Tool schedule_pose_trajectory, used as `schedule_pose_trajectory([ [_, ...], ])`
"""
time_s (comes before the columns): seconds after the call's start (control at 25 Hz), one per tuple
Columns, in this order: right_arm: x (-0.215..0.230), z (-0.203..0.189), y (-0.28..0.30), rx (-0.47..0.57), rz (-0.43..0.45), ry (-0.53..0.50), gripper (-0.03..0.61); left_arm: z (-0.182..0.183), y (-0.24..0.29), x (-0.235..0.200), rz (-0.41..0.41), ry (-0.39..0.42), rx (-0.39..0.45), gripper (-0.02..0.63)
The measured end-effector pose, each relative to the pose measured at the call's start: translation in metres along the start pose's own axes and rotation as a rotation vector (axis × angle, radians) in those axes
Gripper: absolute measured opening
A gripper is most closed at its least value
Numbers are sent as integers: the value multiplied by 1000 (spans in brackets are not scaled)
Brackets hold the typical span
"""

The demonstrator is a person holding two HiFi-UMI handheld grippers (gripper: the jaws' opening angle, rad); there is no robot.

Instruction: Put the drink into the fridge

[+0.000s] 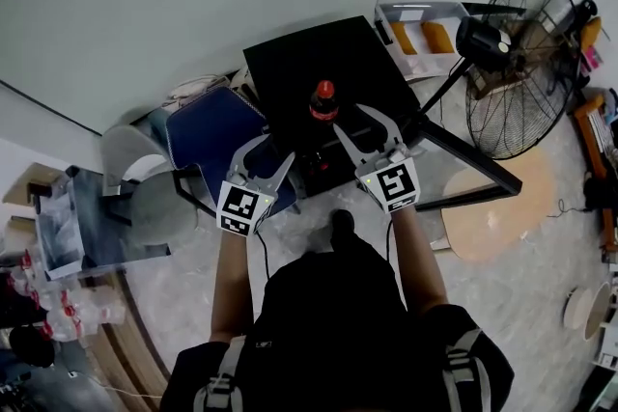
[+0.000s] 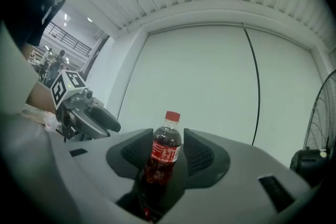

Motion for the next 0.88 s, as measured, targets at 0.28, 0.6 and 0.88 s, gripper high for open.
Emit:
schedule_pose_trajectory([
  [0.28,9,6,26,25,63,7,186,3,0,-11,61,-15,3,206],
  [0.6,17,11,47,58,128,61,184,4,-7,-21,130,-32,-4,206],
  [0.88,17,12,56,65,142,92,164,-1,-19,-25,163,-45,-17,206],
])
Point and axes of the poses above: the fingertips, and each gripper's own axes: y forward along the fingers, x to its right, z out of its top, the point moved 7 cm from there along -y, backward along the fingers, and after that the axes turned 1 degree about -y, right-handed, at the moved point
